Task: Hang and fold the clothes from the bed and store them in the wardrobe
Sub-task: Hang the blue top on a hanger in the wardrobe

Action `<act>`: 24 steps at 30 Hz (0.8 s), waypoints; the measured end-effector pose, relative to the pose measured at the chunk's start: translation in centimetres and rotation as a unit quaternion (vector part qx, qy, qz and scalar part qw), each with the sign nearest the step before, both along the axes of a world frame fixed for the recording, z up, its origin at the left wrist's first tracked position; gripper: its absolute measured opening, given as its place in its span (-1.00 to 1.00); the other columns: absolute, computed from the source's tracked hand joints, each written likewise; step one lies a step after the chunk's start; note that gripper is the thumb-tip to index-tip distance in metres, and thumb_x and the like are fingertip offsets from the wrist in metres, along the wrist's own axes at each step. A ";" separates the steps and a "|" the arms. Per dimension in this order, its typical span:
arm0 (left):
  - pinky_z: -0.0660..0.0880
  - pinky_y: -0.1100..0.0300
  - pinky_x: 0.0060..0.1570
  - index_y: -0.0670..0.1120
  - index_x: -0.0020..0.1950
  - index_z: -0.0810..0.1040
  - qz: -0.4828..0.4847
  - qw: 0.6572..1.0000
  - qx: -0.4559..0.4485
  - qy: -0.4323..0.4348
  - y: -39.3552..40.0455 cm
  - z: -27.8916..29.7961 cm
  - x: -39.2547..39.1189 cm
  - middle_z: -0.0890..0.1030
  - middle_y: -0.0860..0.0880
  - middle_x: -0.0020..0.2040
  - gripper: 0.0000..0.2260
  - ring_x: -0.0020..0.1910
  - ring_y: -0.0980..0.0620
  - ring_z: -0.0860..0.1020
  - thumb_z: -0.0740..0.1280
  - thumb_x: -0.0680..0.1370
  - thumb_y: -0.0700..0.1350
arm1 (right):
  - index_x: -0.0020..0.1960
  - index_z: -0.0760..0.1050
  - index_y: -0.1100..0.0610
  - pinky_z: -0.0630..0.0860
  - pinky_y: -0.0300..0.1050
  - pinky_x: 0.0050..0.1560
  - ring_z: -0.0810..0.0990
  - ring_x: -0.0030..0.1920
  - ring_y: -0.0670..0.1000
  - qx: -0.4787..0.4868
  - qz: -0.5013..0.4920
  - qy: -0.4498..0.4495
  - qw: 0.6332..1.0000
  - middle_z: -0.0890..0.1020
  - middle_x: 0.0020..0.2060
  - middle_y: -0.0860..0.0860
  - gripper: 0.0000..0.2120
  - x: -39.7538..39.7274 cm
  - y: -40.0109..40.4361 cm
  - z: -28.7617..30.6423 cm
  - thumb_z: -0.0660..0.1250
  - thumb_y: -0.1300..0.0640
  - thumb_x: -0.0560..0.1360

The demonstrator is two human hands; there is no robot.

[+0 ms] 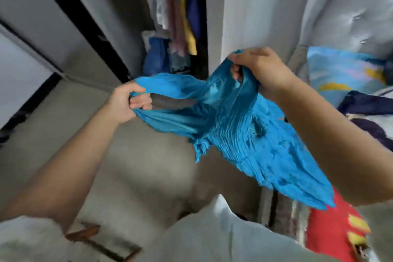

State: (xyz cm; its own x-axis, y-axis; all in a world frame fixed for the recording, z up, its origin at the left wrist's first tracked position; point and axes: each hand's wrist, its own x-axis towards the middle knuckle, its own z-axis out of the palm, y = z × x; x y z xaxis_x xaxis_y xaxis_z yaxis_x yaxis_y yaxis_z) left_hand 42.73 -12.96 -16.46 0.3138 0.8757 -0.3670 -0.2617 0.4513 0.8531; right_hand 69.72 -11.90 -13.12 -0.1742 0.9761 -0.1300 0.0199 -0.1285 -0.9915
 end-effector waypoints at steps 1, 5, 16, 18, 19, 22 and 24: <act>0.33 0.40 -0.54 -0.04 -0.62 0.38 -0.003 1.000 -0.010 0.013 -0.7 -0.3 -2.6 0.05 0.08 -0.64 -0.59 -0.55 0.09 -0.02 0.59 -0.17 -0.02 | -0.55 0.40 0.13 0.25 -0.22 -0.42 0.33 -0.53 -0.01 -0.008 0.012 0.003 1.000 0.44 -0.62 0.02 -0.58 -2.7 0.5 0.0 0.28 0.21 0.49; 0.40 0.42 -0.46 -0.05 -0.60 0.41 0.090 0.996 -0.021 0.017 -3.1 -1.9 -14.3 0.13 0.09 -0.62 -0.57 -0.64 0.15 0.12 0.62 -0.19 0.00 | -0.48 0.37 0.20 0.31 -0.29 -0.45 0.36 -0.56 -0.08 -0.031 0.044 0.018 0.998 0.45 -0.65 -0.04 -0.62 -13.6 2.8 -0.9 0.24 0.27 0.52; 0.50 0.32 -0.19 -0.09 -0.16 0.45 0.267 0.954 0.095 0.098 1.6 -1.4 -29.1 0.63 0.14 -0.35 -0.74 -0.29 0.26 0.59 0.05 0.59 -0.32 | -0.27 0.47 0.22 0.48 -0.22 -0.26 0.55 -0.34 -0.02 -0.064 0.058 0.079 0.993 0.58 -0.42 0.04 -0.84 -29.6 12.1 -0.4 0.22 0.28 0.48; 0.44 0.27 -0.15 -0.05 -0.15 0.53 0.293 0.940 0.125 0.123 4.1 -0.6 -30.7 0.65 0.16 -0.30 -0.68 -0.26 0.26 0.59 0.07 0.58 -0.34 | -0.33 0.41 0.19 0.41 -0.26 -0.32 0.51 -0.39 -0.05 -0.045 0.067 0.071 0.994 0.51 -0.43 0.05 -0.87 -32.4 14.3 0.2 0.29 0.25 0.39; 0.44 0.28 -0.15 -0.06 -0.11 0.52 0.307 0.931 0.142 0.136 5.4 -0.3 -31.5 0.65 0.17 -0.29 -0.69 -0.25 0.25 0.60 0.08 0.58 -0.36 | -0.39 0.39 0.16 0.38 -0.31 -0.39 0.49 -0.44 -0.08 -0.032 0.071 0.066 0.995 0.48 -0.48 0.02 -0.80 -33.4 15.3 0.4 0.29 0.27 0.39; 0.52 0.30 -0.20 -0.12 -0.01 0.46 0.318 0.920 0.194 0.122 10.1 1.6 -33.9 0.66 0.13 -0.25 -0.72 -0.22 0.20 0.62 0.06 0.56 -0.43 | -0.55 0.45 0.11 0.40 -0.35 -0.47 0.49 -0.54 -0.17 0.006 0.114 0.067 0.991 0.49 -0.61 -0.11 -0.52 -36.6 19.2 1.2 0.18 0.37 0.52; 0.54 0.28 -0.19 -0.14 0.02 0.47 0.329 0.913 0.211 0.120 13.8 2.8 -35.8 0.66 0.10 -0.23 -0.71 -0.20 0.15 0.62 0.06 0.55 -0.45 | -0.46 0.52 0.08 0.46 -0.34 -0.41 0.55 -0.48 -0.17 0.027 0.141 0.057 0.988 0.55 -0.55 -0.11 -0.56 -38.7 22.7 1.3 0.17 0.36 0.53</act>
State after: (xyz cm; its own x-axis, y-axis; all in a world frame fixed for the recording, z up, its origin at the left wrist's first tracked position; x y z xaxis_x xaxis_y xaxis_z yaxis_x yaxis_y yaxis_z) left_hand 6.98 0.81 -13.70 -0.3753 0.9252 0.0569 -0.1406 -0.1174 0.9831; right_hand 31.05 10.79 -11.77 -0.4499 0.8921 -0.0432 -0.0644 -0.0806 -0.9947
